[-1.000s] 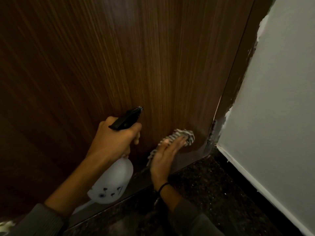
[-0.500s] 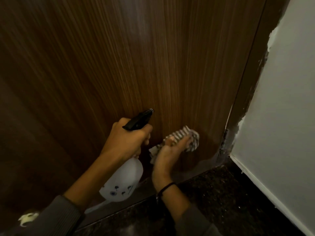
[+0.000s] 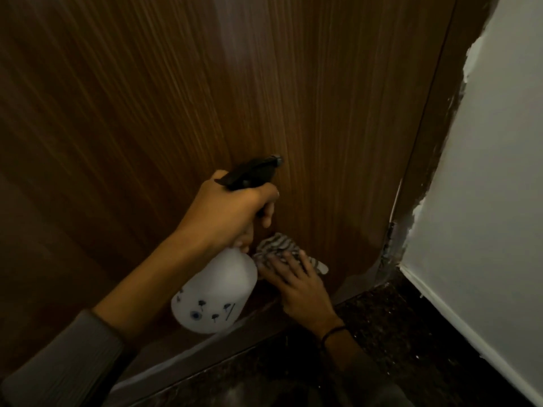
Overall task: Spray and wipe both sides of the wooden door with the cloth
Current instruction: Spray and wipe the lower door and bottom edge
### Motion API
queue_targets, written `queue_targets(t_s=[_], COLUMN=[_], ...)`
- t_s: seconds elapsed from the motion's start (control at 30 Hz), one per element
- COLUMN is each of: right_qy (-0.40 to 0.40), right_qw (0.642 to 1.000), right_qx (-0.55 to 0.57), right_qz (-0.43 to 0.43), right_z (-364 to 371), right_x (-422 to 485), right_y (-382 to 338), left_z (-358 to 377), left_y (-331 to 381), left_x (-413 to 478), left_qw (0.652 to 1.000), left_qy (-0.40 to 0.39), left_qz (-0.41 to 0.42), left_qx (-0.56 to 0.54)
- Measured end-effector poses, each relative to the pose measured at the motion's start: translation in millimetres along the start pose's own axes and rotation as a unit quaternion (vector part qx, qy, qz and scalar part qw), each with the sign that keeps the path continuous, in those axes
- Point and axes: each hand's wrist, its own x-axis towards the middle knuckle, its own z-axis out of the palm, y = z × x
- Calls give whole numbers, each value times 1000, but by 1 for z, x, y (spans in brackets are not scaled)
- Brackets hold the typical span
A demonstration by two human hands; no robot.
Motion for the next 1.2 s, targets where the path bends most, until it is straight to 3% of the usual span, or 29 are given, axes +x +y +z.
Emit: queue_targets(t_s=[0.23, 0.4, 0.53, 0.7, 0.77, 0.87, 1.03, 1.2], right_qy=[23, 140, 160, 63, 22, 37, 126, 159], right_qw=[951, 872, 798, 737, 681, 622, 608, 668], right_qx=[148, 263, 301, 343, 395, 420, 408, 340], right_qz=[272, 388, 497, 579, 616, 659, 669, 642], right_z=[-22, -40, -42, -36, -45, -66, -104, -139], right_x=[-13, 11, 11, -31, -43, -54, -70, -73], right_y=[43, 53, 47, 54, 62, 77, 104, 118], left_z=[42, 73, 90, 112, 123, 141, 174, 192], left_y=[-4, -3, -10, -18, -20, -21, -16, -21], left_x=[25, 31, 35, 46, 52, 60, 69, 78], left_qw=[996, 993, 990, 986, 984, 980, 979, 977], left_qy=[-91, -111, -123, -144, -150, -166, -159, -117], left_qz=[-8, -23, -36, -51, -45, -44, -62, -72], left_qx=[20, 27, 50, 71, 86, 99, 111, 162])
